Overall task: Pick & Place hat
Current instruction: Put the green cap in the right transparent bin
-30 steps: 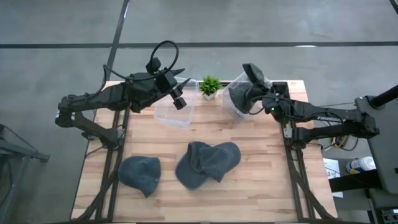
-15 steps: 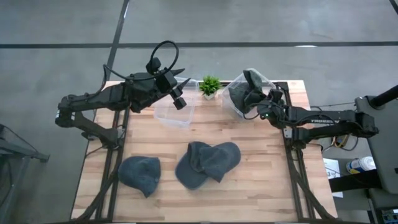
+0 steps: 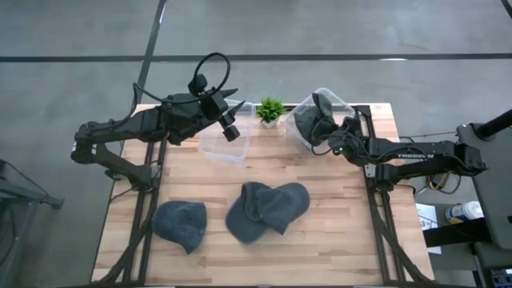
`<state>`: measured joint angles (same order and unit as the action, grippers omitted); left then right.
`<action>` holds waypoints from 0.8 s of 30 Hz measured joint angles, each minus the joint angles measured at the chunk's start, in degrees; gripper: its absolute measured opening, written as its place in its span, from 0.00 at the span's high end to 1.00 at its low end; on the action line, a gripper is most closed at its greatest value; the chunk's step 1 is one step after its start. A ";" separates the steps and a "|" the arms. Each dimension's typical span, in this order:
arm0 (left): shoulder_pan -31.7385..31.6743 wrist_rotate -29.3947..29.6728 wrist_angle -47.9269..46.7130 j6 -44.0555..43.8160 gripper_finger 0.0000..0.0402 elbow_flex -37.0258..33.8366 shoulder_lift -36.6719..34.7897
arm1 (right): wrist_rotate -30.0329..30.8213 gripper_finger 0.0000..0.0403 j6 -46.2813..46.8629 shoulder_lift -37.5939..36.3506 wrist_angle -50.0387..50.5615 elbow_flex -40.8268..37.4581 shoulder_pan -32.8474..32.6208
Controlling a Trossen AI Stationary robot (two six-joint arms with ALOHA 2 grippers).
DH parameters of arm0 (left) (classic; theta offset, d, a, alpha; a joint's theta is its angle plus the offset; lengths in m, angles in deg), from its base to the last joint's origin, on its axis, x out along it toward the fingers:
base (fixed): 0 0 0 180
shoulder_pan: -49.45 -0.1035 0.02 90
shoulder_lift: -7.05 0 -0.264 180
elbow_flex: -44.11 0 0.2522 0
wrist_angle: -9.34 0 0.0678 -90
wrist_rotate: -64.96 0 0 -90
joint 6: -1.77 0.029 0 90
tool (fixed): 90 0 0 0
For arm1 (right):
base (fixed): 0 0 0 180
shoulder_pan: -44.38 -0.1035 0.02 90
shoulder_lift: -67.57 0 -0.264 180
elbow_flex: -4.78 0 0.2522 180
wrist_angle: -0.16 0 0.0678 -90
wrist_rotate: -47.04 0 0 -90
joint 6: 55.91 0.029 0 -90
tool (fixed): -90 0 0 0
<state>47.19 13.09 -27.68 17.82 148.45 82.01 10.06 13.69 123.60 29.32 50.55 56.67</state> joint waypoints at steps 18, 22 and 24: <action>0.00 -1.32 -0.01 -1.21 0.58 -2.01 0.00 | -12.85 0.54 -2.11 -0.52 -0.80 0.10 0.14; 0.00 -1.31 -0.02 -1.22 0.58 -2.01 -0.11 | -13.32 0.41 -2.62 -1.59 -0.66 0.51 0.09; 0.00 -1.30 0.04 -1.22 0.58 -2.01 -0.21 | -13.35 0.35 -3.94 -2.29 -0.65 1.15 0.11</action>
<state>47.19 11.79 -27.65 16.60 146.44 81.80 -3.28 9.75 121.31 28.67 51.71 56.79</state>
